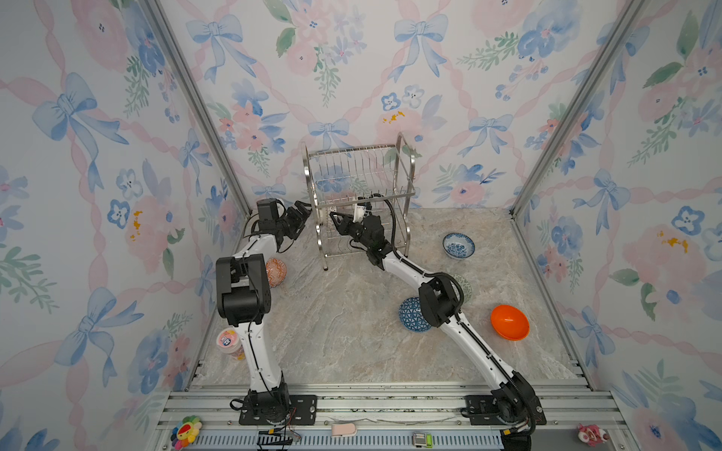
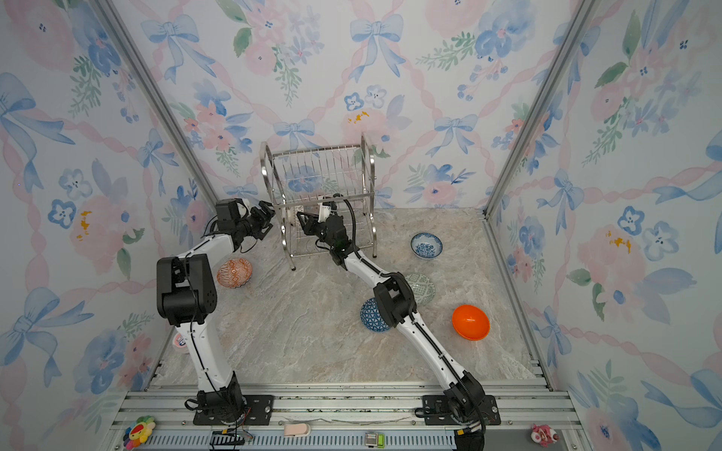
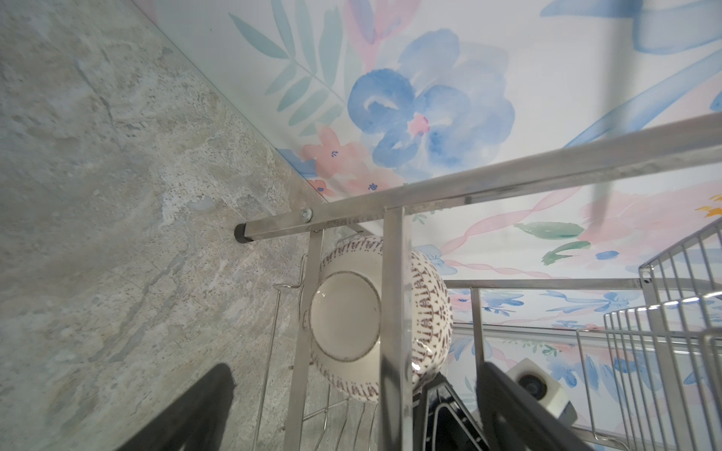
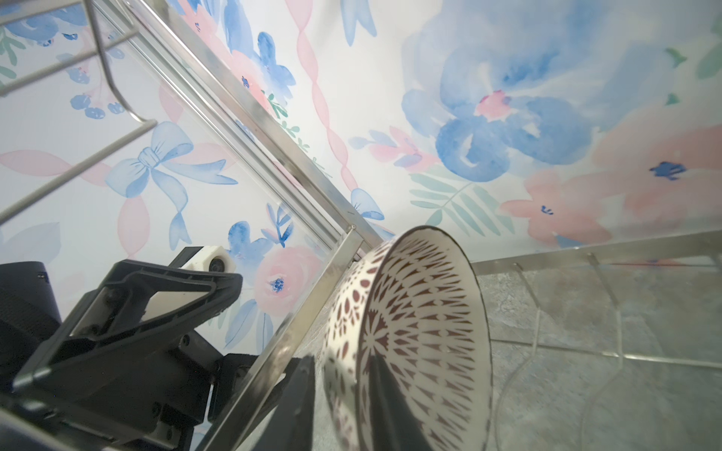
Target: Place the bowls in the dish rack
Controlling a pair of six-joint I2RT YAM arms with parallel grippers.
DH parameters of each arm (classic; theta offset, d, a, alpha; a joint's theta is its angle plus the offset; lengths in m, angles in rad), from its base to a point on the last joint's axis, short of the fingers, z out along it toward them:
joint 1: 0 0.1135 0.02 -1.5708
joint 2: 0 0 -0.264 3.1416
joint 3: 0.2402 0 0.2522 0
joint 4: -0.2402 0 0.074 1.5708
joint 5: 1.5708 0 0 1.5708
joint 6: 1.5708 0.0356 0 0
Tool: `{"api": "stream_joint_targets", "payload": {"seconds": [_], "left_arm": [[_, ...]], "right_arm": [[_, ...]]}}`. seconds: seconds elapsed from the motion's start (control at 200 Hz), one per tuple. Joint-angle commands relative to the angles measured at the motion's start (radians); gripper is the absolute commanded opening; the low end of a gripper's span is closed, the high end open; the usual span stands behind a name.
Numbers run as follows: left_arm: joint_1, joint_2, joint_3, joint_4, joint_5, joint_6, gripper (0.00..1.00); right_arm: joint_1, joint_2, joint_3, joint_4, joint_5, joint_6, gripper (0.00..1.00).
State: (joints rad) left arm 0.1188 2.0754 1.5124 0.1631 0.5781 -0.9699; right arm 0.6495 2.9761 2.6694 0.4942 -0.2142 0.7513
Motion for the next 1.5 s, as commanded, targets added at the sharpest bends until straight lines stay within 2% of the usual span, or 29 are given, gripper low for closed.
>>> {"api": "stream_joint_targets", "payload": {"seconds": [0.0, 0.32, 0.725, 1.18, 1.385, 1.495], "left_arm": [[0.006, -0.04, -0.014, 0.013, 0.016, 0.016, 0.98], [0.005, -0.04, -0.014, 0.011, 0.014, 0.019, 0.98], [0.006, -0.048, -0.014, 0.001, 0.01, 0.026, 0.98], [0.012, -0.112, -0.091, -0.03, -0.015, 0.059, 0.98], [0.018, -0.146, -0.124, -0.05, -0.021, 0.075, 0.98], [0.021, -0.158, -0.131, -0.057, -0.023, 0.08, 0.98]], "right_arm": [[-0.007, -0.014, -0.03, -0.035, 0.036, 0.0, 0.25], [0.012, -0.014, -0.024, -0.042, 0.031, -0.045, 0.24], [0.005, -0.031, -0.045, -0.023, 0.017, -0.038, 0.24], [-0.003, -0.194, -0.288, 0.128, 0.005, -0.012, 0.27], [-0.001, -0.202, -0.293, 0.133, 0.006, -0.001, 0.28], [0.004, -0.19, -0.286, 0.136, 0.012, 0.007, 0.25]]}}
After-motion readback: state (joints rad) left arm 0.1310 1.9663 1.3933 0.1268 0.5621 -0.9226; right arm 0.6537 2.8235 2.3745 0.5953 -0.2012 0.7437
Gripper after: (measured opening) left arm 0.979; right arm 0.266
